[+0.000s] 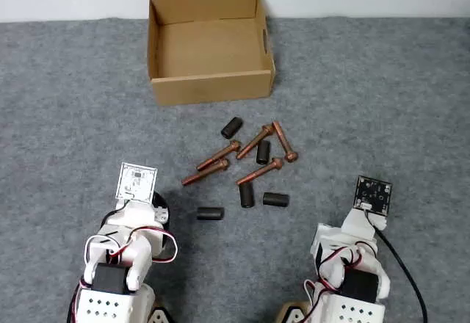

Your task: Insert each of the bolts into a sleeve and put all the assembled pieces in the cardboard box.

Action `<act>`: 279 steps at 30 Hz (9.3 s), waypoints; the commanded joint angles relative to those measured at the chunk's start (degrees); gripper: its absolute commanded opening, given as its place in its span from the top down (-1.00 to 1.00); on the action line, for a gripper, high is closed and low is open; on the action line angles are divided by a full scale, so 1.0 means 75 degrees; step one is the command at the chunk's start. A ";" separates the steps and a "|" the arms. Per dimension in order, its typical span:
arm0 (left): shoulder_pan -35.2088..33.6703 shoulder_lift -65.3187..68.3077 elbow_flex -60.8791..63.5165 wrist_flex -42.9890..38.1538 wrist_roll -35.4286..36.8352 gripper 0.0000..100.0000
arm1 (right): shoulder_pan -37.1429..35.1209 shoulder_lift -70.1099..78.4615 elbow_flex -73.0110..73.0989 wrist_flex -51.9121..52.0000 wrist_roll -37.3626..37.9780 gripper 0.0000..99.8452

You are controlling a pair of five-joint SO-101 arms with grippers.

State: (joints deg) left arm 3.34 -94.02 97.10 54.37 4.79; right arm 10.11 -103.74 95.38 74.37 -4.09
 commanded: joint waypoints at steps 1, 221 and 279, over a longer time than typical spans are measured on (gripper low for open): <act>-0.0023 -0.0059 -0.0041 0.0023 -0.0023 0.99 | 0.0053 -0.0018 0.0141 0.0053 0.0070 0.98; 0.0328 0.4829 -0.6019 0.1231 -0.1278 0.99 | -0.1319 0.4788 -0.6916 0.2421 -0.0621 0.98; 0.1852 1.7969 -1.5713 0.3997 -0.4982 0.61 | -0.1307 0.4788 -0.6904 0.2421 -0.0645 0.98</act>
State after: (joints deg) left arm 18.11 40.22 -17.45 83.38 -32.66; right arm -0.44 -67.34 43.96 93.54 -8.31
